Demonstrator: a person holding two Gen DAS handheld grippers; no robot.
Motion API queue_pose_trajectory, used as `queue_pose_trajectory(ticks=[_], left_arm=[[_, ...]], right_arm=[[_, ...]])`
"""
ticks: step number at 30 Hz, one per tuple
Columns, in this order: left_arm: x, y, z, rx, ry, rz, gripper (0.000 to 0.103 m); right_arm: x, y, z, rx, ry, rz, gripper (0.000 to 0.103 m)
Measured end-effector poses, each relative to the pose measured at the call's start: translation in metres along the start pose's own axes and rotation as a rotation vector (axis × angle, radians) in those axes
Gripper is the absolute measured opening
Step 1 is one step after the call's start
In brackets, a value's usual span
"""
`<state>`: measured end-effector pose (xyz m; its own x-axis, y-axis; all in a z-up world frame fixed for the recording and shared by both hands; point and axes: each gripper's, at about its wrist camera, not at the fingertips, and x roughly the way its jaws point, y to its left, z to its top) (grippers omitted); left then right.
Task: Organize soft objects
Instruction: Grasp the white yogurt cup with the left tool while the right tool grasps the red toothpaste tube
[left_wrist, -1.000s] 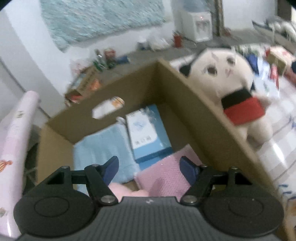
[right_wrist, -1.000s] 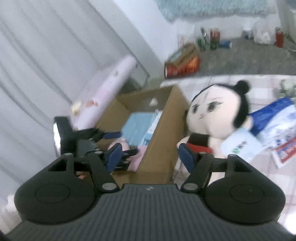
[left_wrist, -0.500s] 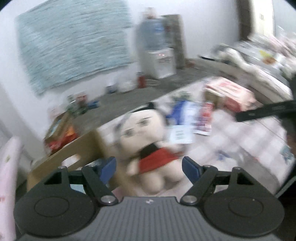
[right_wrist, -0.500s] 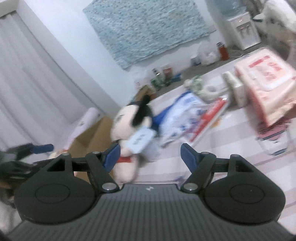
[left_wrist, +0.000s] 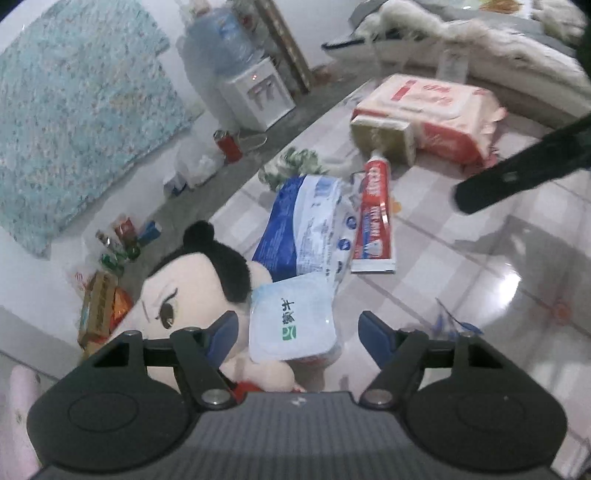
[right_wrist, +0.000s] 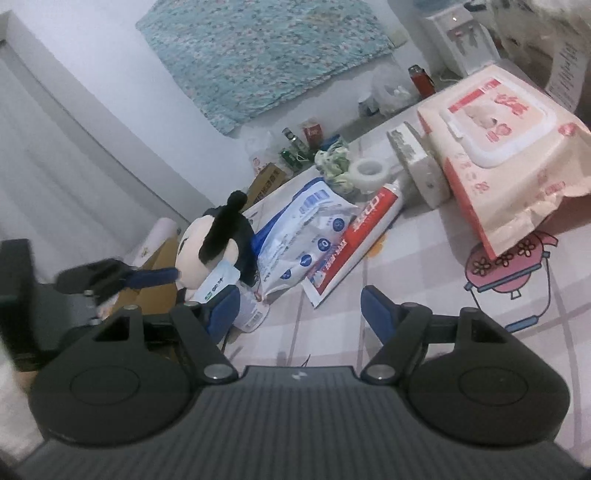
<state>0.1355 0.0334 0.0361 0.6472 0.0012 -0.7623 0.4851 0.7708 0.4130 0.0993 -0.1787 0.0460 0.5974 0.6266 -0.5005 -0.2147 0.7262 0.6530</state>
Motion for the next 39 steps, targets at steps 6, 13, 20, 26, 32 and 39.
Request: queue_pose_trajectory(ticks=[6, 13, 20, 26, 32, 39], left_arm=[[0.027, 0.015, -0.001, -0.108, 0.078, -0.058, 0.075], [0.033, 0.019, -0.006, -0.176, 0.064, -0.059, 0.061], [0.019, 0.007, -0.014, -0.153, 0.044, -0.109, 0.061], [0.009, -0.006, -0.018, -0.147, 0.021, -0.16, 0.061], [0.006, -0.007, -0.022, -0.143, 0.006, -0.173, 0.061], [0.006, -0.007, -0.023, -0.138, -0.008, -0.175, 0.062]], right_arm=[[0.002, -0.012, 0.003, 0.077, 0.0, 0.01, 0.074], [0.01, -0.007, 0.003, 0.06, 0.01, 0.003, 0.074], [0.024, -0.011, 0.003, 0.075, 0.021, -0.037, 0.074], [0.05, -0.026, 0.009, 0.177, -0.004, -0.105, 0.074], [0.077, -0.046, 0.034, 0.323, -0.063, -0.155, 0.061], [0.115, -0.033, 0.05, 0.312, -0.067, -0.288, 0.044]])
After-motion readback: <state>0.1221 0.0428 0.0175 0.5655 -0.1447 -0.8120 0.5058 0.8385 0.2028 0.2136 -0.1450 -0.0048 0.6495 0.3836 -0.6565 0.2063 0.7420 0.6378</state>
